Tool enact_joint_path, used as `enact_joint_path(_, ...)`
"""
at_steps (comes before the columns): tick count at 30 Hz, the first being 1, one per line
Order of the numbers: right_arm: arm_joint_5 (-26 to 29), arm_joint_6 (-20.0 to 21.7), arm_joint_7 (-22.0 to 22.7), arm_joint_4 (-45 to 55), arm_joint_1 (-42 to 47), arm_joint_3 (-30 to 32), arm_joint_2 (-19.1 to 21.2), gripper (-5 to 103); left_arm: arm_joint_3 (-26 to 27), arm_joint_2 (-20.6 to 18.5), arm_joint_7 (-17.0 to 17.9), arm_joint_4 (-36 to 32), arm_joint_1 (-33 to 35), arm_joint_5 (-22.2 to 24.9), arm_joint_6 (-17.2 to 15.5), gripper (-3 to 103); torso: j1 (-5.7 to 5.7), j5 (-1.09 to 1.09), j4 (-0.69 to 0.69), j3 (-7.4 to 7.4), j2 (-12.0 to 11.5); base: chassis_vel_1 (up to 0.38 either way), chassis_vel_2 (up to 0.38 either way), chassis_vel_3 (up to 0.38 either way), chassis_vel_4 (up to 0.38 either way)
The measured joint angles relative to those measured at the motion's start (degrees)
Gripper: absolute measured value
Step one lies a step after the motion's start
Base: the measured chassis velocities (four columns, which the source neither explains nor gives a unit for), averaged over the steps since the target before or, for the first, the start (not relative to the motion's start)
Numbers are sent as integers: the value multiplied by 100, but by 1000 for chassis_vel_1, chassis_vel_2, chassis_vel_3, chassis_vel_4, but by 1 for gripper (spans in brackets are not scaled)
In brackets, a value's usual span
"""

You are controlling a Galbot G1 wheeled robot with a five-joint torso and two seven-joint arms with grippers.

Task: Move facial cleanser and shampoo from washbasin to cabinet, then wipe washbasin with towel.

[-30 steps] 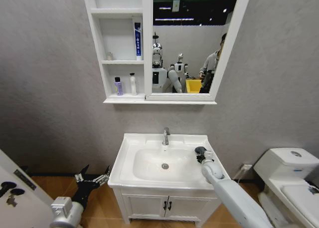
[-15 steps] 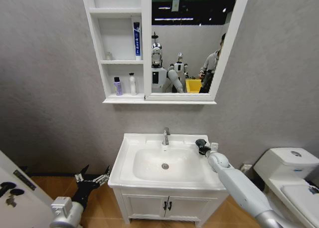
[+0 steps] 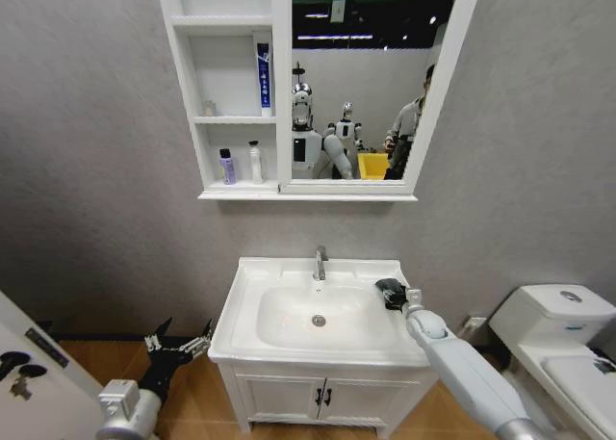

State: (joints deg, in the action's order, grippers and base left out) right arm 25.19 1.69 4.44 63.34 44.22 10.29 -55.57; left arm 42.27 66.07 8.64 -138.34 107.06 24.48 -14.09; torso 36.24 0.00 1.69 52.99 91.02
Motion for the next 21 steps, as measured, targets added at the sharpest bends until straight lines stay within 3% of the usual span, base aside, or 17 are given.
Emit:
enact_joint_path(3,-100,-284,-136,354,343,204,27,89,0,0,0,0,0,0,0,100,0,1,3,0,0,0,0,0,0)
enact_joint_path(5,122,-205,128,1109,769,429,84,97,0,0,0,0,-1,0,0,100,0,1,4,0,0,0,0,0,0)
enact_joint_path(9,121,-129,551,1876,1216,772,113,99,0,0,0,0,0,0,0,100,-1,0,1,0,1,0,0,0,0)
enact_joint_path(11,-27,-131,779,2824,1906,1342,140,100,0,0,0,0,0,0,0,100,0,-1,0,-1,1,0,0,0,0)
enact_joint_path(12,-27,-131,779,2824,1906,1342,140,100,0,0,0,0,0,0,0,100,0,-1,0,-1,1,0,0,0,0)
enact_joint_path(13,-101,-130,966,3559,2640,1822,132,100,0,0,0,0,0,0,0,100,-1,-2,2,-1,2,0,0,0,0)
enact_joint_path(14,-101,-130,966,3559,2640,1822,132,100,0,0,0,0,0,0,0,100,-1,-2,2,-1,2,0,0,0,0)
enact_joint_path(17,-266,-97,1202,4818,4238,2847,-130,100,0,0,0,1,-1,0,0,100,-1,-2,5,-1,2,0,0,0,0)
enact_joint_path(18,-266,-97,1202,4818,4238,2847,-130,100,0,0,0,1,-1,0,0,100,-1,-2,5,-1,2,0,0,0,0)
enact_joint_path(20,-255,-18,1203,5883,5495,3485,-689,100,0,0,0,0,0,0,0,100,-2,-1,3,-2,2,0,0,0,0)
enact_joint_path(21,-255,-18,1203,5883,5495,3485,-689,100,0,0,0,0,0,0,0,100,-2,-1,3,-2,2,0,0,0,0)
